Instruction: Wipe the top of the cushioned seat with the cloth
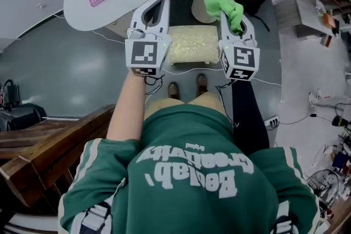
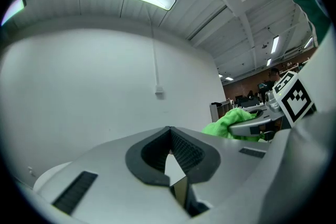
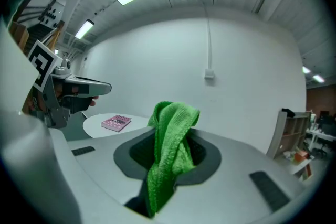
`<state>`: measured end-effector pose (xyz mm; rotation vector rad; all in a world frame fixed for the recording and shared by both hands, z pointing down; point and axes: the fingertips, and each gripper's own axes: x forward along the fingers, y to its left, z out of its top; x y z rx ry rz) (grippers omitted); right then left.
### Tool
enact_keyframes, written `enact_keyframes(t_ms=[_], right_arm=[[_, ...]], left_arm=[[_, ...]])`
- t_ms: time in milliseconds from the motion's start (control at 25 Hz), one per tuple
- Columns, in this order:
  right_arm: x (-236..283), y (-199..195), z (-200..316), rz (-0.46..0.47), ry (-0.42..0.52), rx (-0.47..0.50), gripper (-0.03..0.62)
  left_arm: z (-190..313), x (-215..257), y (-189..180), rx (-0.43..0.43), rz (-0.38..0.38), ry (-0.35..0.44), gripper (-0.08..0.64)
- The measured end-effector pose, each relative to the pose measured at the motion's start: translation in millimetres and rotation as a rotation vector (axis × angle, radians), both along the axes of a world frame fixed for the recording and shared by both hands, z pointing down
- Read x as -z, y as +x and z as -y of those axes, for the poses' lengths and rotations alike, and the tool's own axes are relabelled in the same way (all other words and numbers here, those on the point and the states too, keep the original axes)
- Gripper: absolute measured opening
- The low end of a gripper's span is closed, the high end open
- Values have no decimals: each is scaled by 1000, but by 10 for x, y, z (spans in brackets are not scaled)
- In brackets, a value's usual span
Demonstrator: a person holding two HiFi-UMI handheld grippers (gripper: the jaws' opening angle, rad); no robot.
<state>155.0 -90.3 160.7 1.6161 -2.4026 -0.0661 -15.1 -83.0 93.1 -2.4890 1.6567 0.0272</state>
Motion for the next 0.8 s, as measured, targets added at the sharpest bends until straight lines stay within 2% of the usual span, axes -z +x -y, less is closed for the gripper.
enact_keyframes(t_ms=[200, 640, 800], right_arm=[[252, -55, -138, -6, 42, -20, 84], [403, -91, -292, 12, 71, -17, 84], [432, -95, -325, 24, 75, -29, 85]], left_arm=[[-86, 200, -114, -26, -5, 35, 15], [-210, 378, -154, -37, 8, 67, 15], [-254, 374, -136, -54, 9, 46, 15]])
